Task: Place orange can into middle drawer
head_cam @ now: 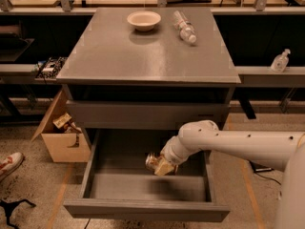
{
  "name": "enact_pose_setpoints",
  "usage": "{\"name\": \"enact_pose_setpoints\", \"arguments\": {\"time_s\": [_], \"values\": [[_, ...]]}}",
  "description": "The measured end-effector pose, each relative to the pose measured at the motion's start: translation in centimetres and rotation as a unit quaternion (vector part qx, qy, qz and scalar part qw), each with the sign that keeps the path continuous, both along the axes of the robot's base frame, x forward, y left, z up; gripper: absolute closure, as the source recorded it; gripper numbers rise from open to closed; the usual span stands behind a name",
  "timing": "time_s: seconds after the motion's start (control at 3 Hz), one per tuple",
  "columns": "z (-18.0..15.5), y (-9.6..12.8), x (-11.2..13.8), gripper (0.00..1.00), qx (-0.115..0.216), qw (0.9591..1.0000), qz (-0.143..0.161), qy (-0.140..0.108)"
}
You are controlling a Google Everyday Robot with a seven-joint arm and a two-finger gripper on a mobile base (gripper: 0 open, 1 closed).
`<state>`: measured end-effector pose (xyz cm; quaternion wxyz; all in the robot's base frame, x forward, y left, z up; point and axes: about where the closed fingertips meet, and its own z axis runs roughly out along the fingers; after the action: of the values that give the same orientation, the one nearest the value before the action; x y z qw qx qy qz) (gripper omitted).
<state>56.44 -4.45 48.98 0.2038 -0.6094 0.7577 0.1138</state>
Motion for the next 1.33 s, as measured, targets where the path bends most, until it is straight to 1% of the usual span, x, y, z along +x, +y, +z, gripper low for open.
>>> {"name": "enact_pose_setpoints", "arguments": {"time_s": [0.33, 0.67, 1.33], "values": [[-3.09, 0.27, 0.40, 1.00, 0.022, 0.9997, -0.013, -0.003], [-3.29, 0.42, 0.30, 0.82, 0.023, 0.9997, -0.012, -0.002], [-3.54, 0.61, 0.12, 0.36, 0.023, 0.9997, -0.011, 0.001]]}}
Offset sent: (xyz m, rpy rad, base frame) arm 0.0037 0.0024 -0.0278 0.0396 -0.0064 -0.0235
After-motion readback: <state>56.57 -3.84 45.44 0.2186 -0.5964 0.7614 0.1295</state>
